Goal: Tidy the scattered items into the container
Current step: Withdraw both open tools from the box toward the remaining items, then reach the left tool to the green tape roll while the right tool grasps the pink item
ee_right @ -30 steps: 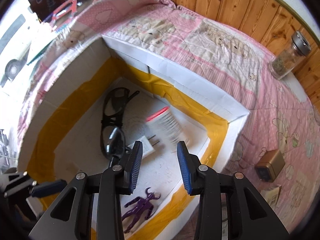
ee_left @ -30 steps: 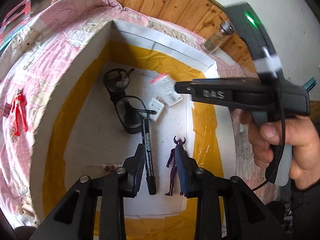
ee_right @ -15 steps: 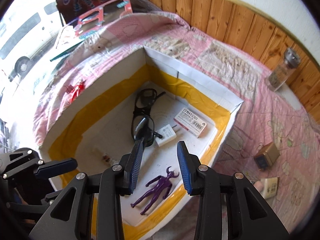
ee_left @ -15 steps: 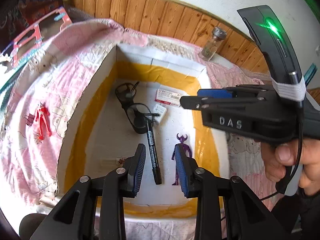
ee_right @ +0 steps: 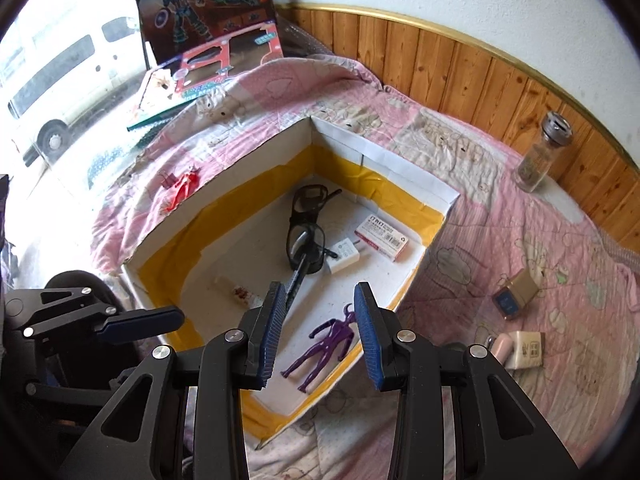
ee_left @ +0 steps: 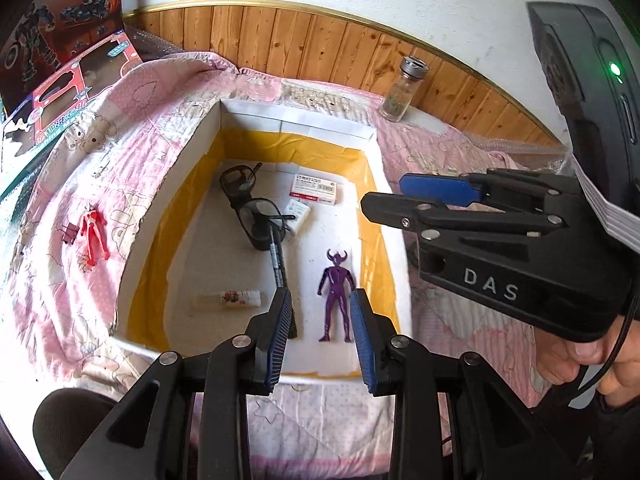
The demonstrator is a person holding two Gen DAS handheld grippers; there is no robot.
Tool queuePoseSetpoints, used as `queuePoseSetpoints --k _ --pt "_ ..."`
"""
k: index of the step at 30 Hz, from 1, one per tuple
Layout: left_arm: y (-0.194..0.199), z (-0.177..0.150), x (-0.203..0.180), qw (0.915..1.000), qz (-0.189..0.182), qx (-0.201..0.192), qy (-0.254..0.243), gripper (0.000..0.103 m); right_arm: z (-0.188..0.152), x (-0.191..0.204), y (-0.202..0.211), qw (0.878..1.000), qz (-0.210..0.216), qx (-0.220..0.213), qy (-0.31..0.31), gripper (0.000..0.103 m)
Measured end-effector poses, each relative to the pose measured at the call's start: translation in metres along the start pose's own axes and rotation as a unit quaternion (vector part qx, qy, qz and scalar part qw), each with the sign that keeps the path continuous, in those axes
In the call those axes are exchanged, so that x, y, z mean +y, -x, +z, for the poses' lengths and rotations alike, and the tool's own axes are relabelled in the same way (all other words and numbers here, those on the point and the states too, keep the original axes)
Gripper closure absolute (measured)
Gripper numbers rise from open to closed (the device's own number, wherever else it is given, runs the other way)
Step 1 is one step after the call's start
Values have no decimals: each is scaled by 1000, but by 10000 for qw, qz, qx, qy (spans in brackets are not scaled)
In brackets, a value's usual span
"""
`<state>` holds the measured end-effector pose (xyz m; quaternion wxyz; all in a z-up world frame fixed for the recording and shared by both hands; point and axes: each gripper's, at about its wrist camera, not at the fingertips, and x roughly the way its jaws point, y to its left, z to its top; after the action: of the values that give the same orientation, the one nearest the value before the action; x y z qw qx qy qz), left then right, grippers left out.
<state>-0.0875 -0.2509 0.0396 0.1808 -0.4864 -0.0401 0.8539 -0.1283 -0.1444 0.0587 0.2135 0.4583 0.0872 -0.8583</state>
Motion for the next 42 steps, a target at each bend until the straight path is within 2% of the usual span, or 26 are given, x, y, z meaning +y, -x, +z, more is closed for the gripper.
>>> queuePoseSetpoints --k 6,17,29,42 --pt "9 -10 -14 9999 66 -17 -86 71 -29 -4 27 9986 410 -240 -242 65" --pt "22 -29 -45 9989 212 -47 -411 71 -85 -26 51 9921 811 -426 -860 65" --pt "15 -37 -105 9951 172 54 -969 70 -145 -73 55 9828 884 -434 -1562 65" --pt "-30 -42 -171 9884 -5 435 -1453 67 -200 -146 53 9672 726 -382 -2403 64"
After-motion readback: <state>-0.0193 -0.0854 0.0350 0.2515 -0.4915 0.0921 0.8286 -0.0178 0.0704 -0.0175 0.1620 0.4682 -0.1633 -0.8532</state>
